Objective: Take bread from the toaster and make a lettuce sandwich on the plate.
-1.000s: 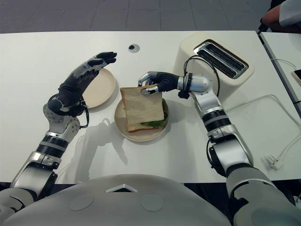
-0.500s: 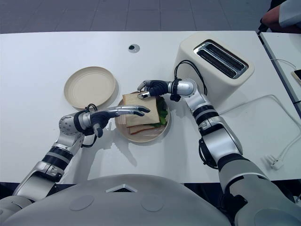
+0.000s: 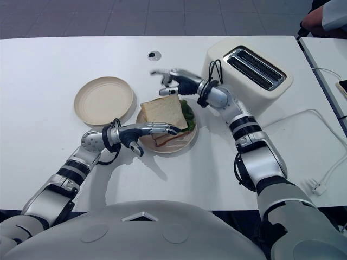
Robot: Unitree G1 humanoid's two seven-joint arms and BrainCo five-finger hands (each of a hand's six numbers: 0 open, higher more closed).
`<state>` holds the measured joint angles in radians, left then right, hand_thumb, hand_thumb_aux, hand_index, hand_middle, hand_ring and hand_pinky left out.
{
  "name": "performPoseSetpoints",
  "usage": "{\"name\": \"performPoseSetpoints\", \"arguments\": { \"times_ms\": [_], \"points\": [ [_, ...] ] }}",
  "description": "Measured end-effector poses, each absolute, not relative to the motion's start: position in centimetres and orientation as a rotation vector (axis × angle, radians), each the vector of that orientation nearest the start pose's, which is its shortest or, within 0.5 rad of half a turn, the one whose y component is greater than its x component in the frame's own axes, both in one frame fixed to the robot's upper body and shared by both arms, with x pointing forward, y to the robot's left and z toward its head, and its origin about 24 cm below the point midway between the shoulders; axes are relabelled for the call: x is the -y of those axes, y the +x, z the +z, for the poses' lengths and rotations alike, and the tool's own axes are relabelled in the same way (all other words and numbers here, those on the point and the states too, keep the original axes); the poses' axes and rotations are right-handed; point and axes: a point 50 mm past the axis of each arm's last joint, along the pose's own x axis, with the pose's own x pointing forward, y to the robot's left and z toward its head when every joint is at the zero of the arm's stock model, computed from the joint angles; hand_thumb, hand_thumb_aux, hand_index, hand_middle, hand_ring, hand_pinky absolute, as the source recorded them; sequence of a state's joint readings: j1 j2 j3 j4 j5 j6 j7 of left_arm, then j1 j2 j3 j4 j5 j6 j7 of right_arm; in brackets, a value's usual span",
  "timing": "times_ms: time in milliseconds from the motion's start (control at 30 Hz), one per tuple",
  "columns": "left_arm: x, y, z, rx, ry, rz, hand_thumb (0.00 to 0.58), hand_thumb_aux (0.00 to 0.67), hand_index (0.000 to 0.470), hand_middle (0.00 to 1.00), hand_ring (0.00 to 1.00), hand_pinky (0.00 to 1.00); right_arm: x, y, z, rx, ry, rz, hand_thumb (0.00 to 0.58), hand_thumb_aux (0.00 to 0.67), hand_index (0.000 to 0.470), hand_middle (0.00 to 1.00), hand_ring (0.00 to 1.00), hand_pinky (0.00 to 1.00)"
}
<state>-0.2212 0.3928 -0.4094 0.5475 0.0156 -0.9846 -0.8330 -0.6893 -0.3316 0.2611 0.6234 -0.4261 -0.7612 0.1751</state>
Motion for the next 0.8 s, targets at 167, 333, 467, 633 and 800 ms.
{"name": "performPoseSetpoints", "arguments": {
  "times_ms": [167,333,467,633,800],
  "points": [
    [-12.1,23.2,3.2,0.473,0.539,-1.191,0.574,0.602,0.422,0.28,0.28,0.28,11.7,31.6,18.9,0.946,-0.758,0.507,0.555,0.531,0.372,0.63,0.63,0.63],
    [-13.5,23.2,9.6,0.811,0.259,-1.009,0.580,0.670,0.470,1.00,1.00,1.00,14.4,25.6,15.5,0.671,-0.707,1.083,0.580,0.670,0.470,1.00,1.00,1.00],
    [-15.1,18.6,9.5,0.714,0.116,-1.363,0.580,0.670,0.470,1.00,1.00,1.00,17.1,20.3,13.0,0.318,-0.645,1.569,0.580,0.670,0.470,1.00,1.00,1.00],
    [-16.3,17.0,4.4,0.341,0.266,-1.636,0.580,0.670,0.470,1.00,1.00,1.00,19.7,20.9,7.9,-0.166,-0.586,1.774,0.580,0.670,0.470,1.00,1.00,1.00],
    [-16.6,18.6,0.8,0.056,0.513,-1.636,0.580,0.670,0.470,1.00,1.00,1.00,19.2,23.9,3.2,-0.383,-0.702,1.751,0.580,0.670,0.470,1.00,1.00,1.00]
  ]
}}
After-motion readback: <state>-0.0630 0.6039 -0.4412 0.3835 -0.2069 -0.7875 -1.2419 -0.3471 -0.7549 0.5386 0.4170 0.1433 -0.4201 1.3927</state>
